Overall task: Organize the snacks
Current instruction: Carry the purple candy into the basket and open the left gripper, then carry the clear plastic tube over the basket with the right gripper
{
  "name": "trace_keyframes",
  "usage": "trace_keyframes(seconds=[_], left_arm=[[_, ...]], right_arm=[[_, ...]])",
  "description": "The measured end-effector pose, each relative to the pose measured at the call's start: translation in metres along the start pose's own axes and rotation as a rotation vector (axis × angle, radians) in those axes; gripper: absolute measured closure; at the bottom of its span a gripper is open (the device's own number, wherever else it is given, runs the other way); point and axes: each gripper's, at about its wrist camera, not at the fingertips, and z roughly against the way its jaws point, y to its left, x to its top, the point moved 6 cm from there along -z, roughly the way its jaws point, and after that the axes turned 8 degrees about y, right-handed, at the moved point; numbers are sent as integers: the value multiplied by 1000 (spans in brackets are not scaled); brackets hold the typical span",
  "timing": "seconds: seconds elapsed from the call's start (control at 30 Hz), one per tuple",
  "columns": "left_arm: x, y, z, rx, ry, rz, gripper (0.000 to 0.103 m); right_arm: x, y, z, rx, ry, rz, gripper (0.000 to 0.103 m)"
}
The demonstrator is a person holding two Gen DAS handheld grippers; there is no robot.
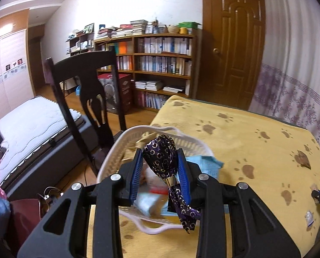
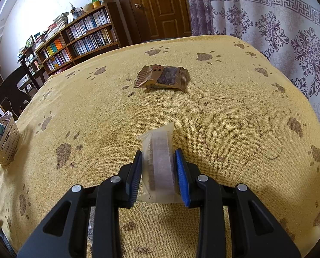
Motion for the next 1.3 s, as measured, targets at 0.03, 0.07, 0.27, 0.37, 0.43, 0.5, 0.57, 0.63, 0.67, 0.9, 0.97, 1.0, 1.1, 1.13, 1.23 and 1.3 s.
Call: trace_keyframes(seconds=[0.03,0.07,0.27,0.37,0.43,0.5,0.57,0.63,0.67,0.9,0.97,1.0,1.1,1.13,1.23,1.3], left_arm=[[-1,5,-2,8,1,9,71],[-2,7,-4,11,5,14,70],[-6,13,-9,19,1,37,44],[-6,18,-9,20,-2,53,44],[-7,21,-7,24,-4,63,44],[-8,21,-7,23,-4,67,44],[-8,20,-8,23,-5,66,44],[-9,17,-6,16,-7,62,44],[-8,15,-6,14,-9,59,44],[-7,8,4,7,-29,45,37],[-6,9,8,2,-36,50,37],[-6,10,10,-1,-39,53,37],[-5,11,18,-9,-54,51,37],[-5,12,21,-8,-62,44,37],[-9,13,29,-2,-72,13,37],[-12,15,32,6,-77,-5,37]], right_arm=[[0,0,0,0,0,0,72],[0,0,0,0,0,0,72],[0,0,0,1,0,0,72],[0,0,0,1,0,0,72],[0,0,0,1,0,0,72],[0,0,0,1,0,0,72],[0,0,0,1,0,0,72],[0,0,0,1,0,0,72],[0,0,0,1,0,0,72],[0,0,1,-7,0,4,73],[0,1,1,-15,-2,7,73],[-1,1,2,-17,-5,8,74],[-1,0,5,3,-8,-1,75],[-2,-1,6,10,-8,-7,75],[-3,1,14,42,-20,-25,75],[-2,6,23,68,-39,-29,75]])
